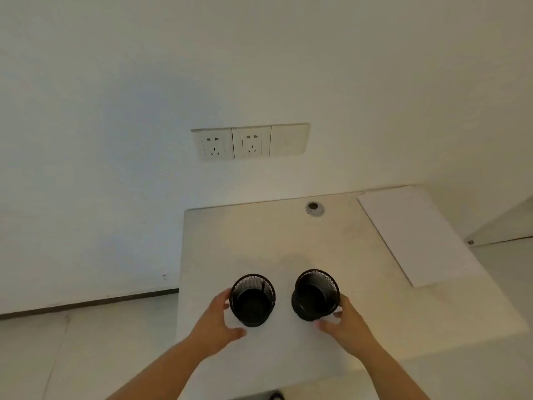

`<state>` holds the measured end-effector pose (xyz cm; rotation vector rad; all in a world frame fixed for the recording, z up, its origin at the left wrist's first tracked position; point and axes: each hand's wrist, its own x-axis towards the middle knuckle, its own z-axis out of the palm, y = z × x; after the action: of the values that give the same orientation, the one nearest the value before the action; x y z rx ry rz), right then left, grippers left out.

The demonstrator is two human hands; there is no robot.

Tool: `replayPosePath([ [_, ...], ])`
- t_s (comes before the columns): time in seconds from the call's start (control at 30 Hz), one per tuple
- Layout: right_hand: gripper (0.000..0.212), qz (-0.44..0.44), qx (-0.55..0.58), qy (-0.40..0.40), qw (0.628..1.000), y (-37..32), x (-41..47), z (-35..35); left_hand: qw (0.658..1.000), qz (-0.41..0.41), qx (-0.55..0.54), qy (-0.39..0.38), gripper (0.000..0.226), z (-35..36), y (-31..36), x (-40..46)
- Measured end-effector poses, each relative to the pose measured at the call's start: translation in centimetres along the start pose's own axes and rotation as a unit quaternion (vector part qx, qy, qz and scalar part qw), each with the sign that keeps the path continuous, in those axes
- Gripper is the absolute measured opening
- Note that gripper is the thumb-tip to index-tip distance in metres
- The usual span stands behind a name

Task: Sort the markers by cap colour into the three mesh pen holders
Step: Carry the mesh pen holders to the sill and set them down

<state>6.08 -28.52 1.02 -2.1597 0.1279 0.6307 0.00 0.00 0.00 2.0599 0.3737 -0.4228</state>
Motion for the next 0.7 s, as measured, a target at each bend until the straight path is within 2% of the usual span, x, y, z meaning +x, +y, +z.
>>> replayPosePath([
  [0.17,0.077,-0.042,0.105,0.075,0.991,0.3,0.9,1.5,0.992,0.015,-0.118,0.038,0.103,2.2,0.5,1.6],
  [0.27,0.078,-0.055,0.11,0.103,0.987,0.3,0.9,2.5,0.99,0.022,-0.125,0.057,0.104,2.9,0.0,1.8],
  [0.4,0.085,-0.049,0.12,0.13,0.983,0.4,1.2,3.5,0.99,0.01,-0.107,0.095,0.087,3.8,0.6,1.8],
  [0.5,0.09,-0.049,0.124,0.15,0.98,0.4,1.7,3.8,0.982,-0.018,-0.132,0.133,0.087,4.3,1.3,1.8],
  [0.7,0.081,-0.041,0.116,0.17,0.978,-0.8,2.3,4.1,0.969,-0.064,-0.141,0.192,0.087,3.8,2.3,1.1],
])
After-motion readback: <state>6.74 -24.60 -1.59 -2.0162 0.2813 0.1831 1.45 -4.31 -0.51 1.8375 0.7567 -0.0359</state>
